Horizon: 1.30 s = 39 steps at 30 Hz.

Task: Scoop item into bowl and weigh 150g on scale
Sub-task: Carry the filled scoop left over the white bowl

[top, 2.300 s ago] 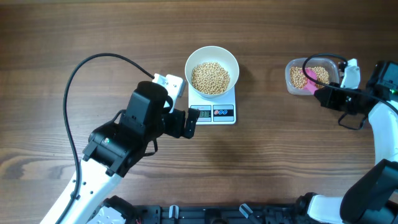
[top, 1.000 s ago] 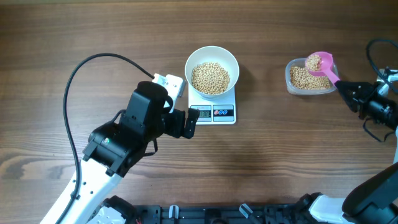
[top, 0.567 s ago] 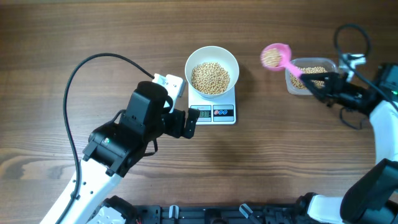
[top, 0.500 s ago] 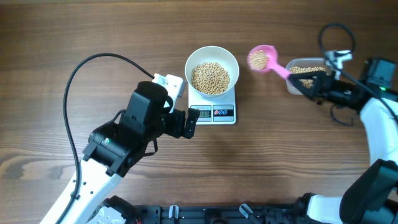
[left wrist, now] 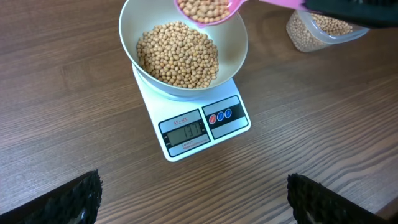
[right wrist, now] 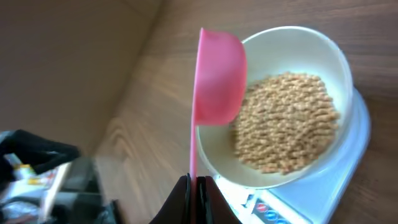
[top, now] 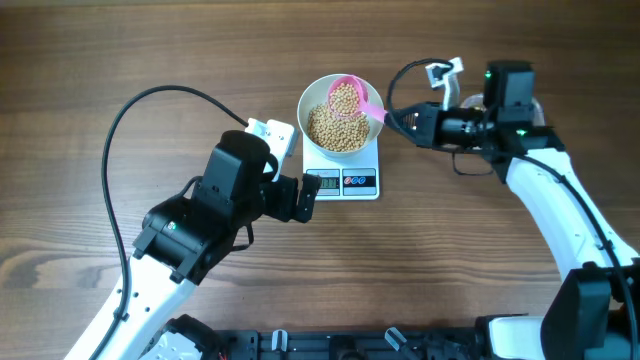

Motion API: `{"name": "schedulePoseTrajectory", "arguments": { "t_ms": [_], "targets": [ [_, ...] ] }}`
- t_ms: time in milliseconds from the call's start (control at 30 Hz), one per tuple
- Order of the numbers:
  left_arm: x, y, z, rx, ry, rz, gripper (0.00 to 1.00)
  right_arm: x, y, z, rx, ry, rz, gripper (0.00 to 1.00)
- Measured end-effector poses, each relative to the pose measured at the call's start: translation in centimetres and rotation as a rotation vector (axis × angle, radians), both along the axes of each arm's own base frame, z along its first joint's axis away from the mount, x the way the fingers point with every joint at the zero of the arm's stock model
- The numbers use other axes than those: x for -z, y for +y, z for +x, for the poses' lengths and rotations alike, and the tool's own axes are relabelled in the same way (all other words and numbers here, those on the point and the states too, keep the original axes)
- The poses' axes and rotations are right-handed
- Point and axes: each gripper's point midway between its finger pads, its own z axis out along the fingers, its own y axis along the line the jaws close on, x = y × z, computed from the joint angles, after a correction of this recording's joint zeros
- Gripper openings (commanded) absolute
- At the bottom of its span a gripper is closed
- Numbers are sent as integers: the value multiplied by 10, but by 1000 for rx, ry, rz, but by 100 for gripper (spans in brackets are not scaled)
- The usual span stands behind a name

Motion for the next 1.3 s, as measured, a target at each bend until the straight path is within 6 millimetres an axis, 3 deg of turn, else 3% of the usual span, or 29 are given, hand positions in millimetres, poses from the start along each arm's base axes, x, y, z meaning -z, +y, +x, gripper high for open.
{"name": "schedulePoseTrajectory", "arguments": {
  "t_ms": [200,467,633,1300],
  "targets": [
    [0,0,0,0,0,0,100,17,1,13,51,-122,-228,5],
    [0,0,0,0,0,0,100,0,13,12,15,-413,-518,4],
    [0,0,0,0,0,0,100,0,25,8,-35,-520,-646,4],
    [0,0,0,0,0,0,100,-4,27,8,-91,-640,-769,4]
  ]
}}
